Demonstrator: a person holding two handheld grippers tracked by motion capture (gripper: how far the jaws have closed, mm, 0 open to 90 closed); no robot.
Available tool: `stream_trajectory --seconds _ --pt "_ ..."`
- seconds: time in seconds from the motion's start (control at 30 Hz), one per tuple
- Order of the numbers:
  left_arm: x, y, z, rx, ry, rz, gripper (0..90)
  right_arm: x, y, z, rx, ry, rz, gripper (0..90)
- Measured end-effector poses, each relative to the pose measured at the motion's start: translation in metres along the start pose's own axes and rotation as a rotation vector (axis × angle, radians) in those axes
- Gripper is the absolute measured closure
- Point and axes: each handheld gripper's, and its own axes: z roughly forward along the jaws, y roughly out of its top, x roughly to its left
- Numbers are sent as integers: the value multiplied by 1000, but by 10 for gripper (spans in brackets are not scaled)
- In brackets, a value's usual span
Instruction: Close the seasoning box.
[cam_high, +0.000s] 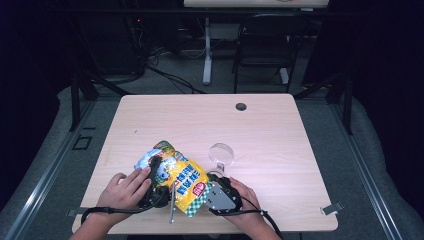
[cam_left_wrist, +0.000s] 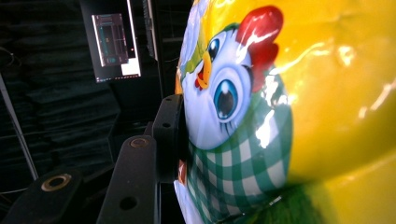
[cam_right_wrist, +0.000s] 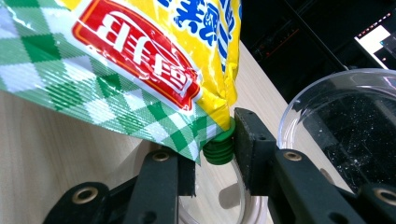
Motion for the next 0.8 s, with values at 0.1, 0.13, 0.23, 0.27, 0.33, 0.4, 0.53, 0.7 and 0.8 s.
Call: stream_trajectory --seconds 0.1,0.13,0.23,0.27,0.33,0.4,0.53,0.7,0.8 --pt "0 1 -1 2 6 0 614 -1 -1 0 -6 4 12 704" --pt "0 1 -1 1 5 1 617 -1 -1 0 -8 5 15 704" --pt "1 2 -1 0 6 7 621 -1 -2 0 -3 5 11 704" --pt "1 2 -1 -1 10 12 621 -1 -2 0 -2 4 10 704" --pt "1 2 -1 -3 14 18 621 0 -2 1 -3 3 9 704" --pt "1 3 -1 -2 21 25 621 0 -2 1 0 2 4 704" --pt "1 2 -1 -8 24 31 621 0 -2 1 1 2 -3 704" --pt "4 4 -3 9 11 51 621 0 -3 0 -3 -1 -5 704" --pt "3 4 -3 3 31 41 621 0 -3 1 -3 0 -5 704"
